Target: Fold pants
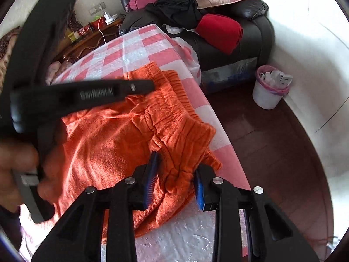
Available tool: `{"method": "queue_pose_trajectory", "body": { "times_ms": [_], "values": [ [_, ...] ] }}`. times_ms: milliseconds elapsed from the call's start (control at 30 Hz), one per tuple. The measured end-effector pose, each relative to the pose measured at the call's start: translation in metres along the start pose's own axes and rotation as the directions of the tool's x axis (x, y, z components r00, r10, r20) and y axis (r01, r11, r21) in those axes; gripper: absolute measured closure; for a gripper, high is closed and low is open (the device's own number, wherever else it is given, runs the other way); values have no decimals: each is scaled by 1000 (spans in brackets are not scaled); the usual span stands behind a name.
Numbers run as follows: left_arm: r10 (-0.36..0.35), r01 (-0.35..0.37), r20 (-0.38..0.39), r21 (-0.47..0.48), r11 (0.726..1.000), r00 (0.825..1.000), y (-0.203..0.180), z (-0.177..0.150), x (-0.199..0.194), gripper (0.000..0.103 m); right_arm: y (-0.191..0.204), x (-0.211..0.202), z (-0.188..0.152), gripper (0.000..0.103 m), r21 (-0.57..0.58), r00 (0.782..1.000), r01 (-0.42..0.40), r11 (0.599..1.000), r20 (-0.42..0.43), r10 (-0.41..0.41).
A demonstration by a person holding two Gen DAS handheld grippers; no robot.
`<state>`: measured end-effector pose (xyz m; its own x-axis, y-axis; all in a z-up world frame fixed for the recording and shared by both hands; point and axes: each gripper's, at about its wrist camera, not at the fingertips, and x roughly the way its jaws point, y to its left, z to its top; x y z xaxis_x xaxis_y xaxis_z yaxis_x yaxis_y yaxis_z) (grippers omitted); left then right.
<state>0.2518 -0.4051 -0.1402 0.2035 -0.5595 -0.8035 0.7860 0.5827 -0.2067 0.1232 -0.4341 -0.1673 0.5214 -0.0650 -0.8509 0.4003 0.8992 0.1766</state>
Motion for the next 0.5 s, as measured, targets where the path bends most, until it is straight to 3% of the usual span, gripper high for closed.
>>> {"method": "queue_pose_trajectory", "body": {
  "times_ms": [33,67,100,133,200,267,400,500],
  "values": [
    [28,-29,77,15,999,997,3,-5,-20,81,2,0,0,75,-9,1000,14,1000,-2,-14],
    [32,-35,163,18,999,986,5,-15,-42,69,6,0,0,75,-24,999,36,999,-6,-37],
    [67,-69,250,-1,998,966,14,-30,-67,47,7,0,0,75,-31,999,48,998,-7,-49],
    [126,-124,276,-24,992,953,22,-42,-82,45,8,0,0,75,-32,999,54,998,-5,-54],
    [238,-226,244,-77,971,940,46,-78,-110,46,8,0,-1,74,-26,998,66,997,-3,-66],
    [288,-263,218,-139,955,933,70,-113,-132,48,10,0,-2,74,-23,996,87,996,3,-87],
    [476,-448,55,-255,857,878,137,-192,-164,72,17,-1,-3,65,-20,987,160,987,24,-160],
    [541,-508,-26,-388,769,840,193,-242,-195,72,19,-3,-5,62,-1,981,189,982,38,-189]
  ]
}}
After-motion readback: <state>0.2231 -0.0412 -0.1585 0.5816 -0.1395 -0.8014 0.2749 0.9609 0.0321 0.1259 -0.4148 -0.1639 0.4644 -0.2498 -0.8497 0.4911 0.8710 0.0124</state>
